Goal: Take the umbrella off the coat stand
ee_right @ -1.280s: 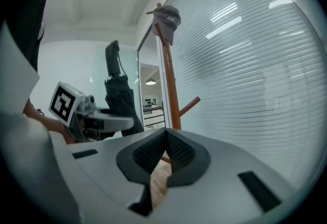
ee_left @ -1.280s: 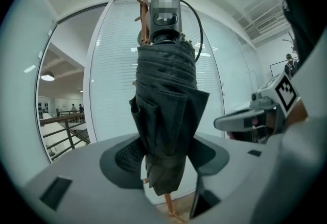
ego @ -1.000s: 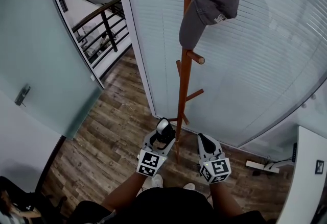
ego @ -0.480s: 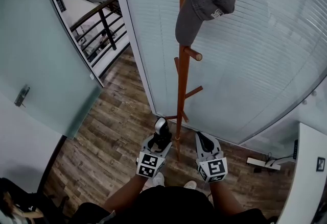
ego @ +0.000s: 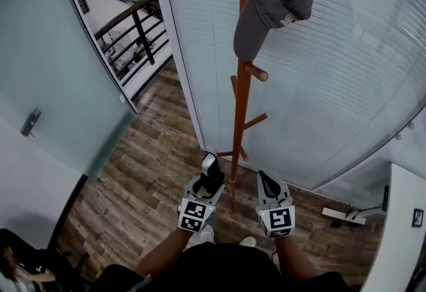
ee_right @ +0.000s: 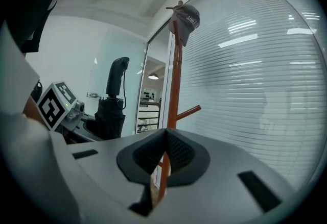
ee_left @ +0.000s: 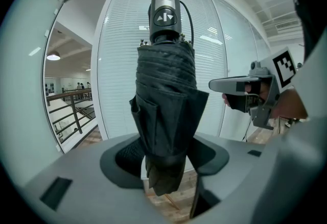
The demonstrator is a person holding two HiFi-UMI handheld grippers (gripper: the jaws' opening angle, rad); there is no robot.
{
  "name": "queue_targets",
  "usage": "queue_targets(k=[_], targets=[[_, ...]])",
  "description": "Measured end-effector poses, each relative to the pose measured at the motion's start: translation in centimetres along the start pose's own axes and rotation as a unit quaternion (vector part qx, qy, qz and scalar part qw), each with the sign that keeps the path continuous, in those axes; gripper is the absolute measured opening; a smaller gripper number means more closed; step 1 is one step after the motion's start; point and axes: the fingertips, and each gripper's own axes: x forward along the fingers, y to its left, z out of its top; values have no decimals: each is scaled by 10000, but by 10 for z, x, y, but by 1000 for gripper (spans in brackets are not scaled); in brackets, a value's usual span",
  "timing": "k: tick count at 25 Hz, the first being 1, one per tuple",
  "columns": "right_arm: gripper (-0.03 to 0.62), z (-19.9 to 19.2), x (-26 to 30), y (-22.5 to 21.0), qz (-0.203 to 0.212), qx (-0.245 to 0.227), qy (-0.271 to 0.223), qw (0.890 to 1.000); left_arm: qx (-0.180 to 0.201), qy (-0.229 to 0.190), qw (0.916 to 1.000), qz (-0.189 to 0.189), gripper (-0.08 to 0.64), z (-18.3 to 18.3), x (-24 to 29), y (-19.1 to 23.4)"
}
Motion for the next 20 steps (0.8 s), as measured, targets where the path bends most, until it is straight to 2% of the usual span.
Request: queue_targets(k=[5, 11, 20], targets=[[3, 3, 1, -1, -2, 28, -18, 10000, -184, -137, 9997, -79, 258, 13, 1, 2], [5, 3, 1, -2, -27, 84, -30, 10000, -53, -313, 9995, -30, 258, 29, 0, 4], [5, -6, 2, -4, -59, 205, 74, 9997, -105, -322, 9994, -102, 258, 27, 1, 4]])
